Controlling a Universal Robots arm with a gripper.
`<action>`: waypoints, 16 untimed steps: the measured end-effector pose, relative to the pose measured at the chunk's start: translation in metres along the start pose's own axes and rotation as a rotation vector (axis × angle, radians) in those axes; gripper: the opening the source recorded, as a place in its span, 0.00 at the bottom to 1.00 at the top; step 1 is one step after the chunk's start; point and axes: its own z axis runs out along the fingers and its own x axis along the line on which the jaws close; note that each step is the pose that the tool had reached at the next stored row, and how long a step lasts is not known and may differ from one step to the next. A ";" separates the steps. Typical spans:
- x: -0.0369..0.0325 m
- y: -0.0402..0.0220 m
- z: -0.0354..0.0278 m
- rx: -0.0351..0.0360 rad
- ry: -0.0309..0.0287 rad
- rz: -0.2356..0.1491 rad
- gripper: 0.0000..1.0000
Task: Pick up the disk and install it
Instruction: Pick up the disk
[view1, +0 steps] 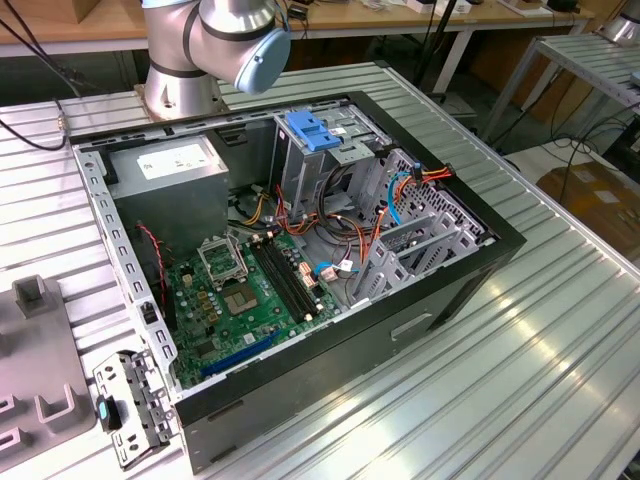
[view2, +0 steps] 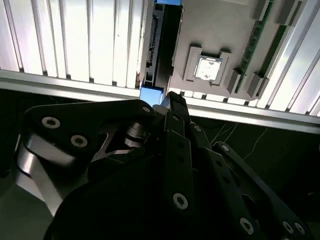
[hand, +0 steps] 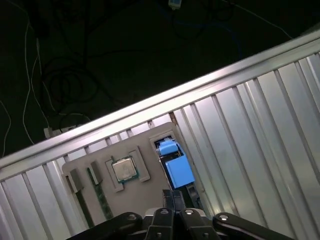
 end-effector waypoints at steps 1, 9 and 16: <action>-0.0003 0.0002 0.0012 0.0025 -0.0005 -0.022 0.11; -0.0016 0.0007 0.0100 0.0080 -0.0020 -0.130 0.36; -0.0005 0.0036 0.0148 0.0191 -0.0084 -0.172 0.54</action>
